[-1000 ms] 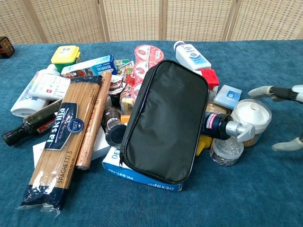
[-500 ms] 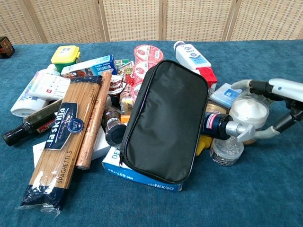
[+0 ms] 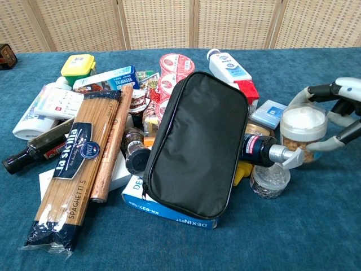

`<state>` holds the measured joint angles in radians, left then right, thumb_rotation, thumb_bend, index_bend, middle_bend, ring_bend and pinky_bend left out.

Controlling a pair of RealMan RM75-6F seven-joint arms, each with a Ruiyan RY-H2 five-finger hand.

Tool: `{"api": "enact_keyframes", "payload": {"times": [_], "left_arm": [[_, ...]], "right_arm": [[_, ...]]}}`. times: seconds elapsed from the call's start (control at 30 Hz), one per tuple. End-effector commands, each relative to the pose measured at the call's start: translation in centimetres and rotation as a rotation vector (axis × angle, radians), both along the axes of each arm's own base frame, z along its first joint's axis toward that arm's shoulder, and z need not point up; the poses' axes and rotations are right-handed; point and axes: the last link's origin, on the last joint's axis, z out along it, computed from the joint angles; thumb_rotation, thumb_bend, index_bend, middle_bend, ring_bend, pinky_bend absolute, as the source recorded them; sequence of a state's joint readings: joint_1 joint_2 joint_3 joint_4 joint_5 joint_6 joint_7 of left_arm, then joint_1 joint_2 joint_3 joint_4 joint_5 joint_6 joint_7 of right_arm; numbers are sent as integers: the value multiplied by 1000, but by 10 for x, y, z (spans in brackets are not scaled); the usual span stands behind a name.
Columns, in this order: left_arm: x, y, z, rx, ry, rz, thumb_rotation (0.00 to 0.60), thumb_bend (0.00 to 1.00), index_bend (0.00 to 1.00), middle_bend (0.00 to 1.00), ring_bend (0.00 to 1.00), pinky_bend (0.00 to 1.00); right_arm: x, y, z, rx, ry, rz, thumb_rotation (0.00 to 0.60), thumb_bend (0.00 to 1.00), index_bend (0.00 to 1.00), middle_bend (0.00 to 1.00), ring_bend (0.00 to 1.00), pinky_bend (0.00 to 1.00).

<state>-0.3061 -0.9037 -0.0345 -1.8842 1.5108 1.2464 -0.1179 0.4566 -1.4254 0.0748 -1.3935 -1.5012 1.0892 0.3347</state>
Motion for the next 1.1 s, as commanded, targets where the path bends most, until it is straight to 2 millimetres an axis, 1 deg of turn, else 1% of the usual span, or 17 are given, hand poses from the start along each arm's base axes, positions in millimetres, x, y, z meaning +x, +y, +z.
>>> {"api": "enact_keyframes", "payload": {"times": [0.03,0.17,0.27,0.5,0.6,0.7,0.9,1.1], "left_arm": [[1,0,-1,-4,0,-4,600,427,0,0,0,0],[2,1,-3,-7,-4,-8,600,428,0,0,0,0],[2,1,-4,-8,-7,-12,600,429,0,0,0,0],[5,-3,-6,-7,-12,-17,600,428,0,0,0,0],[6,-7,-8,-1,-25,-11,600,428,0,0,0,0],[10,-12,-11,10,-45,-10,600,428,0,0,0,0],[17,-18,-16,32,-46,-20,600,426,0,0,0,0],[24,-9,-19,32,-37,-69,600,428,0,0,0,0]], "right_arm": [[4,-3,11,-26,2,13,600,306,493,680,971,891],[14,-12,28,-62,-7,29,600,309,492,681,976,891],[25,-22,44,-95,-15,49,600,307,491,680,976,890],[63,-48,89,-176,-32,121,600,302,493,681,982,891],[80,-53,106,-196,-43,145,600,299,497,690,985,891],[99,-53,120,-204,-70,174,600,292,503,701,996,890],[127,-55,137,-182,-86,225,600,287,511,711,999,891],[145,-65,144,-201,-125,225,600,282,517,710,999,890]]}}
